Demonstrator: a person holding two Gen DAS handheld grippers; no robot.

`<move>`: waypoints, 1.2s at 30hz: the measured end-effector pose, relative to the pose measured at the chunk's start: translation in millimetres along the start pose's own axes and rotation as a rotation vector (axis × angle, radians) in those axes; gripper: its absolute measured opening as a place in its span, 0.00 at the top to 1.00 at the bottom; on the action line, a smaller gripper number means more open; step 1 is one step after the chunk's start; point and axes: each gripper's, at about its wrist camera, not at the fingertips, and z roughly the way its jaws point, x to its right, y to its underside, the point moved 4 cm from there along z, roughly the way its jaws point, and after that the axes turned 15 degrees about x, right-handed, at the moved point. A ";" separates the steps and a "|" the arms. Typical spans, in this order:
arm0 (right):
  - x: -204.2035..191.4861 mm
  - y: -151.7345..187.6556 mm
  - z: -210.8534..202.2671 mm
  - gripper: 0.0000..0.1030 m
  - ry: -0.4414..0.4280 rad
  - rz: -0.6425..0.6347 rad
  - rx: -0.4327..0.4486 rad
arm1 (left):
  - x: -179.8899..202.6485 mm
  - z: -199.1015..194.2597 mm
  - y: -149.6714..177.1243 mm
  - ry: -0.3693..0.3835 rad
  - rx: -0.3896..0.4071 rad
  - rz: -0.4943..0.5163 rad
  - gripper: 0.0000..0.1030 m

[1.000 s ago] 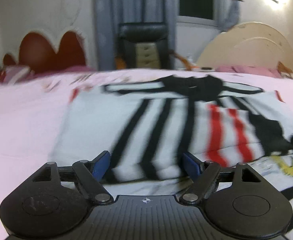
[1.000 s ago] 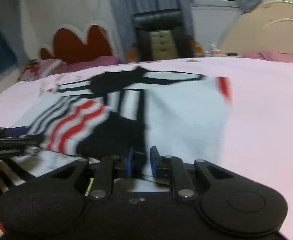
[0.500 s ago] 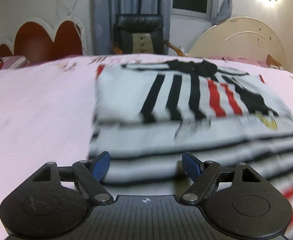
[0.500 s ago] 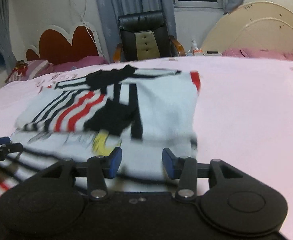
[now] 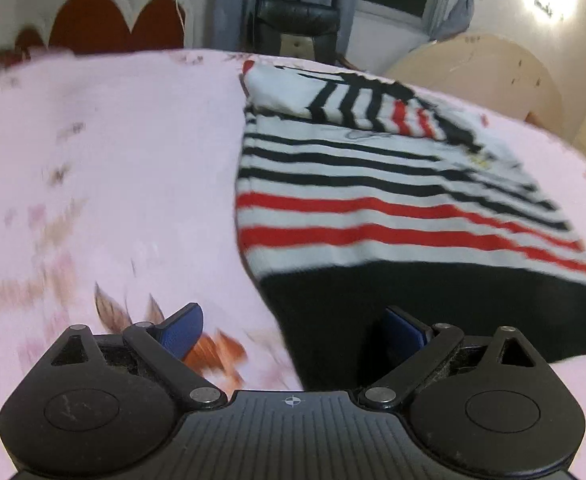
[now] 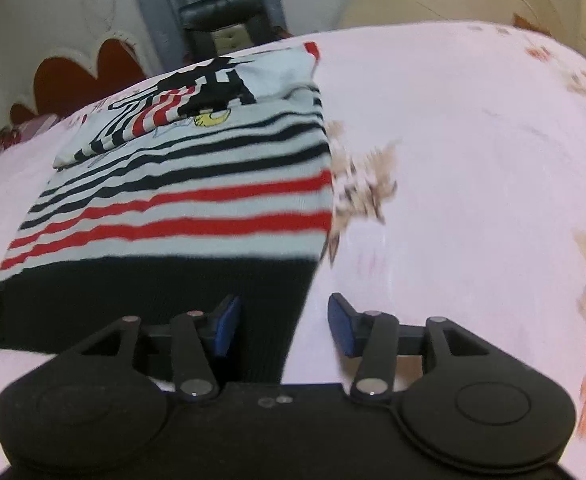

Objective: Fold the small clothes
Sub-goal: 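Grasp the black hem with both tools and lift it toward the collar, then carry the held hem over the body with both tools and lay it down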

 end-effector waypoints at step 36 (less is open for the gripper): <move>17.7 -1.2 8.0 0.94 -0.197 0.327 -0.046 | -36.2 27.9 18.8 0.181 -0.020 -0.437 0.95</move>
